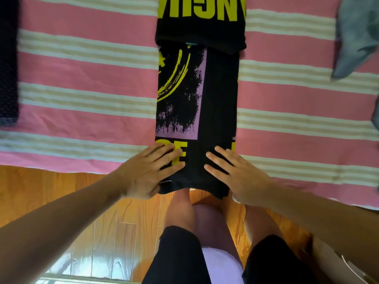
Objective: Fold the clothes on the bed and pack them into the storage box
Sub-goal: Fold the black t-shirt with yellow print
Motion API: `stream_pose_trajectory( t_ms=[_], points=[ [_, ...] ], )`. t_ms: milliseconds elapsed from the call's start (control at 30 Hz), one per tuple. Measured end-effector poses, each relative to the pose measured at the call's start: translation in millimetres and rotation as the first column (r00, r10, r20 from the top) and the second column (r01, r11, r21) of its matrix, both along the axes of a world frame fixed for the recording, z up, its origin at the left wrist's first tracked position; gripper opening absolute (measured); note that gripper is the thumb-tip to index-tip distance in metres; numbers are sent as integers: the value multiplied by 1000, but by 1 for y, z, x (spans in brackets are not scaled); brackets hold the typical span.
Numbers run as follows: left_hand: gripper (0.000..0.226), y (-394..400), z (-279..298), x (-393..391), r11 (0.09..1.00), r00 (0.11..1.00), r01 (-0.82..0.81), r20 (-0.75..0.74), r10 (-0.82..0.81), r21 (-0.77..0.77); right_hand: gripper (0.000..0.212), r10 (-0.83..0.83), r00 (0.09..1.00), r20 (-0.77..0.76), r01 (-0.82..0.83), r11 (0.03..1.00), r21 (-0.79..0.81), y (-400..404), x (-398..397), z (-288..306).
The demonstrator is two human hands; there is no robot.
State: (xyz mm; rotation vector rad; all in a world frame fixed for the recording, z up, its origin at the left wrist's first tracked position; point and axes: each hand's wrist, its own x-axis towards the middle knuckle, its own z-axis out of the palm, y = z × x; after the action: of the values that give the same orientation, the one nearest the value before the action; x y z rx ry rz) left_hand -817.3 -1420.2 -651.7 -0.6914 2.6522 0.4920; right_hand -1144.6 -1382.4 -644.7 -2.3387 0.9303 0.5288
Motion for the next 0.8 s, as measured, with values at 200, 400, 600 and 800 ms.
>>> stream_pose_trajectory(
  t_ms=[200,400,600,800],
  points=[
    [57,75,9,-41,828,829,-559,-17,560,39,46,-834,538,120,835,547,56,13,19,18],
    [31,112,31,-117,-822,-651,-291,528,545,490,41,-997,-65,-52,967,-76,242,4,59,17],
    [26,117,36,-132,-671,-716,486,695,61,560,30,-957,-186,-224,932,-244,268,-7,56,12],
    [32,123,27,-150,-819,-876,85,435,210,568,45,-947,-87,-310,942,-179,284,-5,56,15]
  ],
)
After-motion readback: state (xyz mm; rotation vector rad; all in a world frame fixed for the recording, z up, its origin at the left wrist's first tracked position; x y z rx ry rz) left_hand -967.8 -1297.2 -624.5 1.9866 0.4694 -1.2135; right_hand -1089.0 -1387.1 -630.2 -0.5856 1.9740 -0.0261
